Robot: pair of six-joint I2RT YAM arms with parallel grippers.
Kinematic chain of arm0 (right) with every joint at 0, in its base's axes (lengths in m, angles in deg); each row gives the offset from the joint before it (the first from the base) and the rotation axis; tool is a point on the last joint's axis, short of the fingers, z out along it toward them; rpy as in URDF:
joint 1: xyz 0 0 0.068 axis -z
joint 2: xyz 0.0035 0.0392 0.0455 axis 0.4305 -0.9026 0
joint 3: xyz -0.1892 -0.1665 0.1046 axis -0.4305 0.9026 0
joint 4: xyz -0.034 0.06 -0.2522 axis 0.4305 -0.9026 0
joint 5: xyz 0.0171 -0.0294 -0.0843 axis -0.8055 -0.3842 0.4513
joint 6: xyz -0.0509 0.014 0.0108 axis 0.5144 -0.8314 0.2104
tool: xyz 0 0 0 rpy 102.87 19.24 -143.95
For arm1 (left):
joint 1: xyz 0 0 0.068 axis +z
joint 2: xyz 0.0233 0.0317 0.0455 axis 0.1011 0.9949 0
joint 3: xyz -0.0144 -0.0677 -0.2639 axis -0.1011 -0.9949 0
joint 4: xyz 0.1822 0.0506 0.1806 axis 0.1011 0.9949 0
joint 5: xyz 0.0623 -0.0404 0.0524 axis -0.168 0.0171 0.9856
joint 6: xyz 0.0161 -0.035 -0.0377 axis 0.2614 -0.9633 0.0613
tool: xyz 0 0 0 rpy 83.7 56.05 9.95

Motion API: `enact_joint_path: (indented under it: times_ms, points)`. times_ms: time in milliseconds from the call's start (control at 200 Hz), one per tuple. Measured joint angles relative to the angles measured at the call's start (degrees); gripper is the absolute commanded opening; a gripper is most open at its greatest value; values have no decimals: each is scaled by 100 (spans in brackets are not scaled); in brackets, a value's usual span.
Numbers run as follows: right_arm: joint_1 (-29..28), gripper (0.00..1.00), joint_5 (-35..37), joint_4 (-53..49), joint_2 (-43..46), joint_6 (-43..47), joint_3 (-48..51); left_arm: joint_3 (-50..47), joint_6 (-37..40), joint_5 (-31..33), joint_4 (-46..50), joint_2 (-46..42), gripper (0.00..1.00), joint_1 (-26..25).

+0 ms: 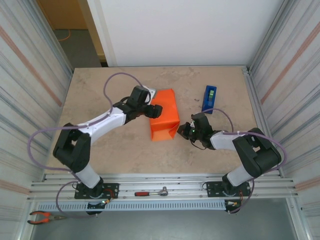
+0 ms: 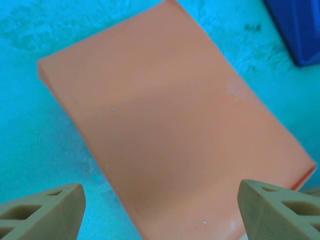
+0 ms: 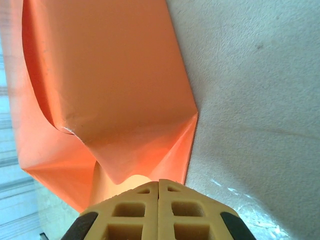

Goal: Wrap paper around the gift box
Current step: Fold the wrapping paper for the gift box.

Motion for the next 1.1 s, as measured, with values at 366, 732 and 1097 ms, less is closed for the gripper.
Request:
enact_joint_path:
  times_ms: [366, 732, 1097]
  points:
    - [-72, 0, -103, -11, -361, 2, -293, -1462, -1211, 70, -195, -1071, 81, 553]
    - [-138, 0, -81, 382, -1051, -46, -514, -2000, -1663, 85, -210, -1427, 81, 564]
    - [-378, 0, -11, 542, -1104, -63, -444, -2330, -1982, 17, -385, -1449, 81, 564]
